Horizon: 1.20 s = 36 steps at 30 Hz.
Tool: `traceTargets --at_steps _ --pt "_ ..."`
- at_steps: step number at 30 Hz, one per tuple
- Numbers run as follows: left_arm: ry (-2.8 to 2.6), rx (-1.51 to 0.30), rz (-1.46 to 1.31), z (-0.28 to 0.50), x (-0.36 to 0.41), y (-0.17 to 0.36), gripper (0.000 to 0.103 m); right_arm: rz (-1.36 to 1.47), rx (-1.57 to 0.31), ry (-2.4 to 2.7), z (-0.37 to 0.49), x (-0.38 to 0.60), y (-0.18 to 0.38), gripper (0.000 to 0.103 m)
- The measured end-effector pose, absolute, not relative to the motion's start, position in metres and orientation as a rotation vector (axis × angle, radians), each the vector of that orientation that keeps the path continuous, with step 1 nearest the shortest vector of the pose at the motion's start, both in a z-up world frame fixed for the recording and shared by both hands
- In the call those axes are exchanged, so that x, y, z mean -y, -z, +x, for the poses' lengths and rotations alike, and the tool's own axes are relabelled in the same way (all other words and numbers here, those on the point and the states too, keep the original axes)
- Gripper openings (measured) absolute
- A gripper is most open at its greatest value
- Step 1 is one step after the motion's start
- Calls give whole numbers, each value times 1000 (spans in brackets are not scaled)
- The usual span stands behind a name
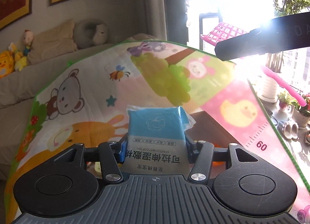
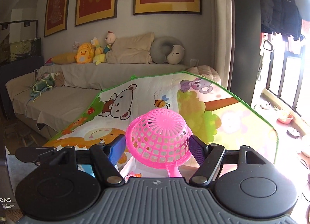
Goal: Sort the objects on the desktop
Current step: 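Lower the strainer into the pink box with the right gripper while the left gripper drops the wet-wipe pack in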
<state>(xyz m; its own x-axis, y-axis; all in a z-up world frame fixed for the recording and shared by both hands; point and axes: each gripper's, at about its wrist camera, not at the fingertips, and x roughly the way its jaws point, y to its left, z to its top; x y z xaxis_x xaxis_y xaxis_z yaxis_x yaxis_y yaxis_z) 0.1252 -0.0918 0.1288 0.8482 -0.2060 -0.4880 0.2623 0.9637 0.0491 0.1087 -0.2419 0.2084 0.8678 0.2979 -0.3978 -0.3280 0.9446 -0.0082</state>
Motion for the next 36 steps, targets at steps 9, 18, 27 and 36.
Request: traceTargets --at_steps 9,18,27,36 --pt "240 -529 46 123 65 -99 83 6 -506 -254 165 259 -170 72" --pt "162 -639 66 67 25 -55 88 85 -641 -253 213 247 -113 74" --pt "149 -650 46 50 24 -41 95 -89 -778 -455 177 197 -73 59" --pt "32 -661 62 42 -2 -29 99 -185 -836 -411 180 198 -50 48"
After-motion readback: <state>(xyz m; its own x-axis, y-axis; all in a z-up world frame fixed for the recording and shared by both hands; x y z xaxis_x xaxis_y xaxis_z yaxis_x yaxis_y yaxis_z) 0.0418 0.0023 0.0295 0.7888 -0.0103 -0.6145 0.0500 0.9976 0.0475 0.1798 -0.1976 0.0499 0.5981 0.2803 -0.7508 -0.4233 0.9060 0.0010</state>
